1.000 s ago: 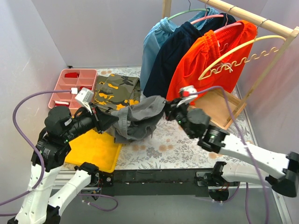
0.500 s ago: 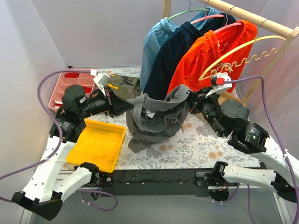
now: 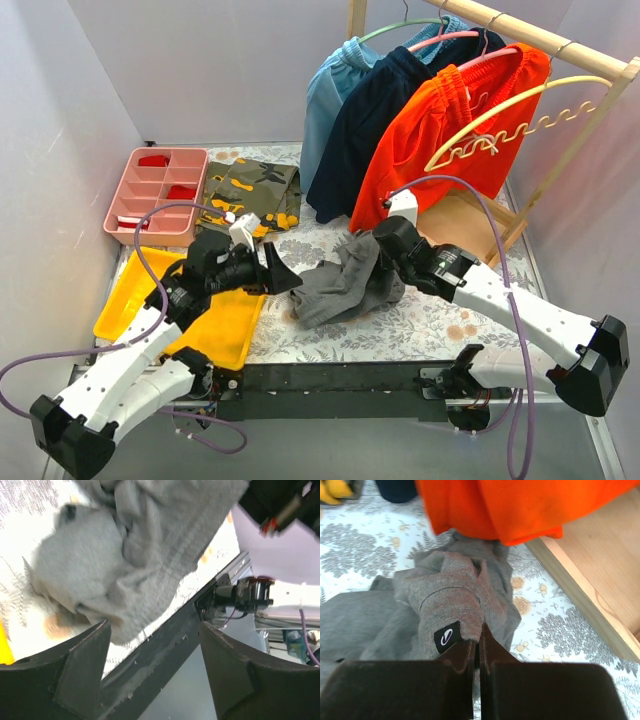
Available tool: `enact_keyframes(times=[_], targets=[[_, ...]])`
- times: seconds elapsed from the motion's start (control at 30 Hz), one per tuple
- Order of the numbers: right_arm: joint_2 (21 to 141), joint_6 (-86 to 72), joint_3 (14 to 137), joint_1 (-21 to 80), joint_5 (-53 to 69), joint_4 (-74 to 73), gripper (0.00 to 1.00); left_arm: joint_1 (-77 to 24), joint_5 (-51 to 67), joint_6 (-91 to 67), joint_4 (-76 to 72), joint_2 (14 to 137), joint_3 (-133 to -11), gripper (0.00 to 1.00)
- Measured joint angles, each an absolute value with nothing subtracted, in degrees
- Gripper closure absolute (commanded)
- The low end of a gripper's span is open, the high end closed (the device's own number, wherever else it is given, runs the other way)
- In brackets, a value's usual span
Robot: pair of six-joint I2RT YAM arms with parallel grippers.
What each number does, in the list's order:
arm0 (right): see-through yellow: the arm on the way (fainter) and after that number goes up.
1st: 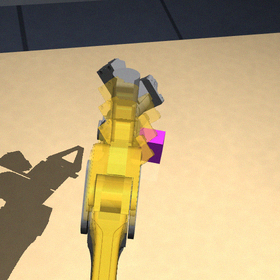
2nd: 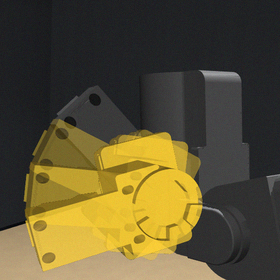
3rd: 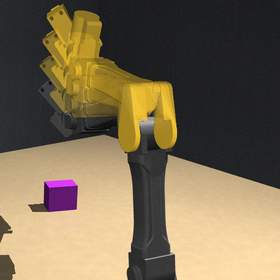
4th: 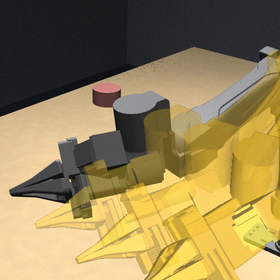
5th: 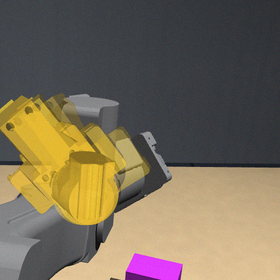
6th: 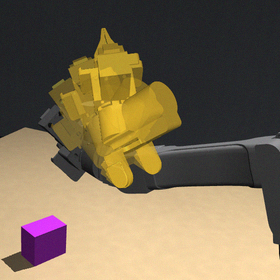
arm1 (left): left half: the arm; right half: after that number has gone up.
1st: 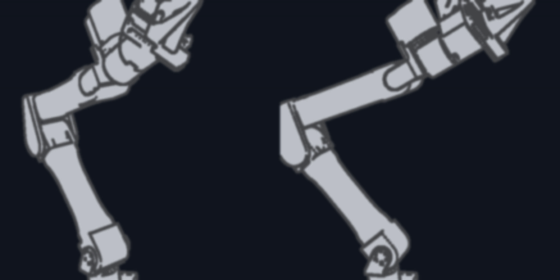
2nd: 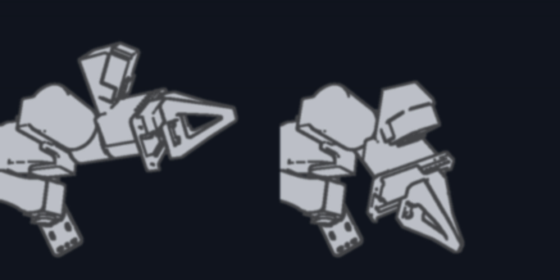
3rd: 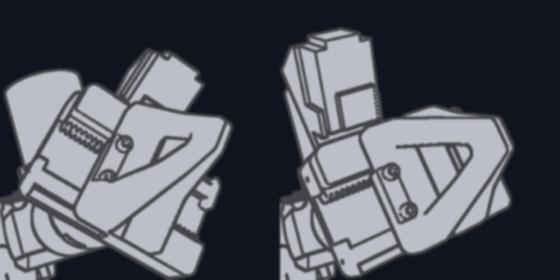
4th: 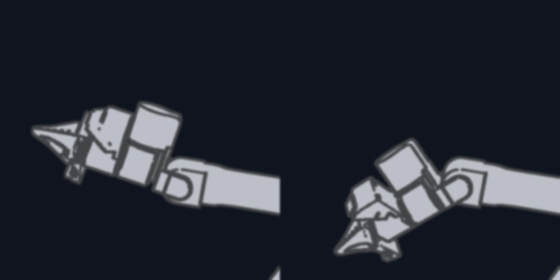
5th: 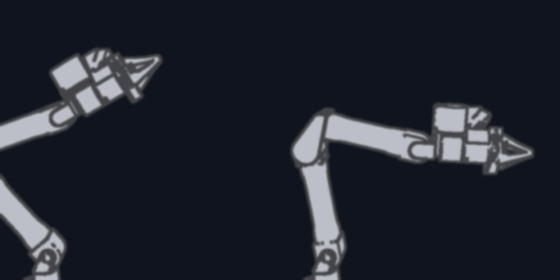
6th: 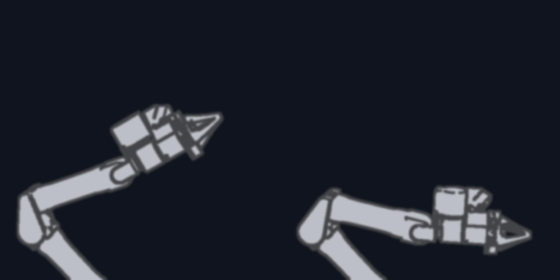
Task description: Place the shorts on the hanger
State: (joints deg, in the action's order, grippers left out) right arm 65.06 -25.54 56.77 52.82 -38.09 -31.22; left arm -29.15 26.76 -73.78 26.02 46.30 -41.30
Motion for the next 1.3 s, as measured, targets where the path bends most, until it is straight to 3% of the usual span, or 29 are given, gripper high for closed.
enact_keyframes(times=[0.3,0.47,0.67,0.8,0.97,1.3], targets=[[64.4,-26.7,53.9,43.9,-31.4,-27.5,0.99,-51.9,1.9,-85.8,30.4,47.1,-38.1,0.39],[63.7,-26.7,53.4,43.5,-29.8,-26.2,0.99,-60.2,-5.9,-92.8,31.3,48.7,-32.8,0.46],[62.5,-26.6,51.9,42.5,-28.7,-25.0,0.99,-67.2,-11.2,-97.6,28.6,52.4,-30.1,0.44],[62.1,-26.6,51.4,42.3,-27.9,-24.7,0.99,-70.1,-15.7,-99.3,25.3,58.7,-30.1,0.39],[60.4,-26.6,50.4,42.1,-27.1,-24.0,0.99,-70.3,-26.3,-101.5,21.3,63.6,-30.2,0.41],[55.2,-27.1,46.9,42.0,-27.0,-24.0,0.99,-70.3,-45.8,-103.1,19.1,63.5,-31.9,0.62]])
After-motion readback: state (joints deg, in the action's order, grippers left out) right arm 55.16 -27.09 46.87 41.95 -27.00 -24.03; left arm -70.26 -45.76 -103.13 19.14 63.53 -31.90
